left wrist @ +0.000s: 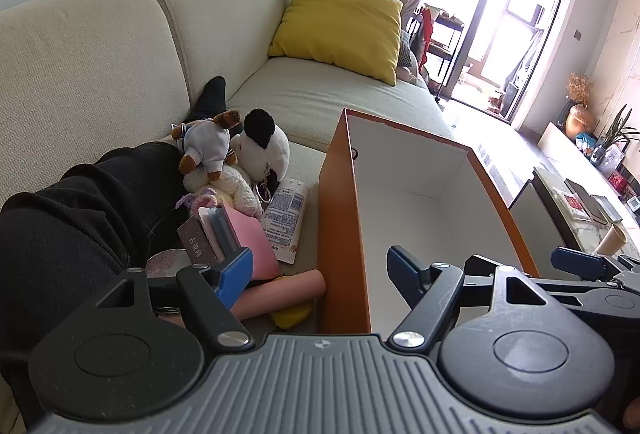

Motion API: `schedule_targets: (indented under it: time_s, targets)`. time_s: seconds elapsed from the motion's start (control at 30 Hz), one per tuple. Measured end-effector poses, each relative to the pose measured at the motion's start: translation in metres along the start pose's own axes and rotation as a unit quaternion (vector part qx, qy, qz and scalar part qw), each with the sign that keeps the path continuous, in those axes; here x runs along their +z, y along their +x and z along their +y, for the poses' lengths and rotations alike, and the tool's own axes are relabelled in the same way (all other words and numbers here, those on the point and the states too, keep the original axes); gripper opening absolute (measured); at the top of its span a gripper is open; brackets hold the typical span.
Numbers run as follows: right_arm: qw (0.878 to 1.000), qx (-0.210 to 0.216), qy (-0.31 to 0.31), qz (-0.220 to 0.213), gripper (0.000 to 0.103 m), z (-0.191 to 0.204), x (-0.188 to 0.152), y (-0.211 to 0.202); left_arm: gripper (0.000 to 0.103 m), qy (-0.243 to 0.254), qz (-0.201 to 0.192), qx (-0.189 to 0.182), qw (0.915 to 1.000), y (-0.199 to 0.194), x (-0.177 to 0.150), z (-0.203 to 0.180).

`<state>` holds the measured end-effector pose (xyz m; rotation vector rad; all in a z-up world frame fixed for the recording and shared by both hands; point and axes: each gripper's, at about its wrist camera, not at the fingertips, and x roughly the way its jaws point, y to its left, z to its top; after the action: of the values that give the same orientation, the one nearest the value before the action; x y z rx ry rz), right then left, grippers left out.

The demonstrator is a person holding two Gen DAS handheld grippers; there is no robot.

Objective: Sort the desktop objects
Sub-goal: 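Move the left gripper toward the orange bear and white plush toys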

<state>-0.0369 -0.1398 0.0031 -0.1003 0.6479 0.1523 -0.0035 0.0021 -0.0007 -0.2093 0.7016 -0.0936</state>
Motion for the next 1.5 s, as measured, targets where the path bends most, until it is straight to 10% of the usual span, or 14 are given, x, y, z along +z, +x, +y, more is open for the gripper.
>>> schedule_targets:
  time_s: [1.5]
  targets:
    - [1.000,0.000,0.009,0.011,0.102,-0.0016,-0.0037,0.0005,0.087,0.012,0.008,0.006,0.9999,0.0001,-0.0007,-0.0011]
